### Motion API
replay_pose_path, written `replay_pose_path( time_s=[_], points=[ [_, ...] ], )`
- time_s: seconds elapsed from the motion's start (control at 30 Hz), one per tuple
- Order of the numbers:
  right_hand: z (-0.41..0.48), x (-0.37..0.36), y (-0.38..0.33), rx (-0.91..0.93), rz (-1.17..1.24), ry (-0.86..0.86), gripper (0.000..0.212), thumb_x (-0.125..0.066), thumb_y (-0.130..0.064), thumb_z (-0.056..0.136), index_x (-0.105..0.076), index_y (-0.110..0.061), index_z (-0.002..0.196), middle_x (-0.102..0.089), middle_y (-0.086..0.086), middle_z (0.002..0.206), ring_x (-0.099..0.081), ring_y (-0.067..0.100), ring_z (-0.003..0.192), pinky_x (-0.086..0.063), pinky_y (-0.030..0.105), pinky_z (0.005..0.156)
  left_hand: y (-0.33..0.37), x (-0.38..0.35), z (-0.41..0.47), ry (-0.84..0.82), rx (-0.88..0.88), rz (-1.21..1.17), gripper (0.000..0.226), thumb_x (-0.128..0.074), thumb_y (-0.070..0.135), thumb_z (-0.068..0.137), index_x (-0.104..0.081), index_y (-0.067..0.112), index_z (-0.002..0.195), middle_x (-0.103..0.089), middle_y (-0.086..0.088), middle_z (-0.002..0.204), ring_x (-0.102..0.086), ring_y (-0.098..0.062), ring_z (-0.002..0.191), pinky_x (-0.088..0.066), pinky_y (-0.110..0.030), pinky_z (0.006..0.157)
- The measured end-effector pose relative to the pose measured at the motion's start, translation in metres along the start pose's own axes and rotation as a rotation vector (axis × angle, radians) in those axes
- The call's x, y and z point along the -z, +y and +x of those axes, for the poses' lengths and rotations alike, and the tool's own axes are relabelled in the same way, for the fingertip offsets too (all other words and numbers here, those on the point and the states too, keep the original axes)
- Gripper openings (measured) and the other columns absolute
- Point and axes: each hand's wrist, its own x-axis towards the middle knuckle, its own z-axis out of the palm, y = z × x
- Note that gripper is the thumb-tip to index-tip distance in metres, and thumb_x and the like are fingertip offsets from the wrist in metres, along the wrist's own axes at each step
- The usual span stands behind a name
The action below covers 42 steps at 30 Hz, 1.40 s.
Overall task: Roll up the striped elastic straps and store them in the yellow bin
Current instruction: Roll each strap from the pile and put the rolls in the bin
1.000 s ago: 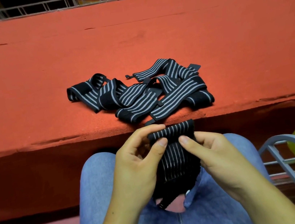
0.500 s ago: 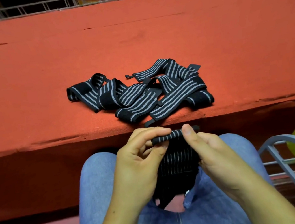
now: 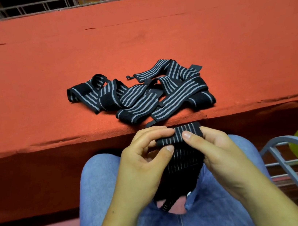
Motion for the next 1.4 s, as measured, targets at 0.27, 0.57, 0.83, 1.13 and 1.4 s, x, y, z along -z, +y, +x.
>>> replay_pose_path(
  time_s=[0.27,0.57,0.83,1.13,1.4],
  points=[
    [-0.002,0.001,-0.001,0.008,-0.022,0.0,0.029,-0.067,-0.036,0.093,-0.079,-0.019,0.113,-0.08,0.013,0.111,-0.075,0.036,0.112,-0.053,0.061,0.106,0.008,-0.001,-0.002,0.023,0.092,-0.114,0.028,-0.07,0.003,0.092,-0.075,0.019,0.114,-0.078,0.006,0.099,-0.071,-0.003,0.092,-0.055,-0.017,0.08],
    [-0.004,-0.002,-0.003,0.027,-0.068,0.008,0.037,-0.07,-0.046,0.084,-0.081,-0.019,0.107,-0.081,0.01,0.105,-0.077,0.03,0.106,-0.059,0.056,0.1,0.005,-0.001,-0.003,0.064,0.108,-0.067,0.029,-0.074,0.003,0.091,-0.076,0.024,0.111,-0.078,0.003,0.096,-0.071,-0.005,0.086,-0.055,-0.018,0.078],
    [-0.004,-0.001,-0.002,0.092,-0.089,0.039,0.029,-0.069,-0.042,0.087,-0.081,-0.02,0.102,-0.081,0.01,0.1,-0.078,0.025,0.097,-0.061,0.042,0.087,-0.001,0.0,-0.004,0.033,0.151,-0.066,0.027,-0.076,0.012,0.091,-0.077,0.029,0.112,-0.079,-0.001,0.104,-0.073,-0.015,0.099,-0.057,-0.028,0.09],
    [-0.005,-0.003,-0.002,0.042,-0.056,0.017,0.036,-0.069,-0.043,0.087,-0.081,-0.017,0.108,-0.081,0.011,0.107,-0.077,0.031,0.107,-0.06,0.052,0.098,-0.003,0.0,-0.004,0.024,0.109,-0.069,0.02,-0.073,0.009,0.093,-0.078,0.026,0.104,-0.079,-0.002,0.102,-0.075,-0.019,0.097,-0.058,-0.03,0.087],
    [-0.003,-0.004,0.003,-0.029,-0.049,-0.024,0.04,-0.067,-0.049,0.085,-0.081,-0.02,0.109,-0.081,0.009,0.108,-0.076,0.025,0.108,-0.057,0.044,0.098,-0.001,-0.001,-0.003,0.086,0.086,-0.079,0.019,-0.073,0.009,0.092,-0.077,0.024,0.103,-0.079,-0.001,0.101,-0.075,-0.017,0.095,-0.058,-0.026,0.085]
  ],
)
